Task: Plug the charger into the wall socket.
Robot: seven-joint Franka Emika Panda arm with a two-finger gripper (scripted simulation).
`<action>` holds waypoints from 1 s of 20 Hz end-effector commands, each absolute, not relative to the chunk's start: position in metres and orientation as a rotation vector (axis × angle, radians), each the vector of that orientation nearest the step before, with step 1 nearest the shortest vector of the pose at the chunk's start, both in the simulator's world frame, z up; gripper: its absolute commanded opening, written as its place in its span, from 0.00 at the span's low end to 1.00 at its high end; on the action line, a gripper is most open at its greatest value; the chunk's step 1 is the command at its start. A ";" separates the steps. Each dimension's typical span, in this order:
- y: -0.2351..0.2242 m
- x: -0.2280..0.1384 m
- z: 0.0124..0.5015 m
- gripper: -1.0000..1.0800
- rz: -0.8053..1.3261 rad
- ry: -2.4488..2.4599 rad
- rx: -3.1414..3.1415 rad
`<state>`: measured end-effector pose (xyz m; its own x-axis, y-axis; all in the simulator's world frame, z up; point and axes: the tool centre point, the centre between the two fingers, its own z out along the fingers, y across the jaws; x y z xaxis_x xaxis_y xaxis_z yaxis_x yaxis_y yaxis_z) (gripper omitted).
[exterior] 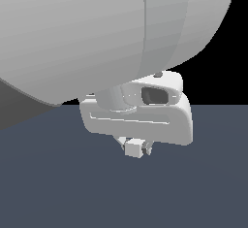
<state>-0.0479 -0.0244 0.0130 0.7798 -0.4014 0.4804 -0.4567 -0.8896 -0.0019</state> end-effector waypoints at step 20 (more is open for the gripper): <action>0.003 -0.021 0.054 0.00 0.772 -0.337 2.964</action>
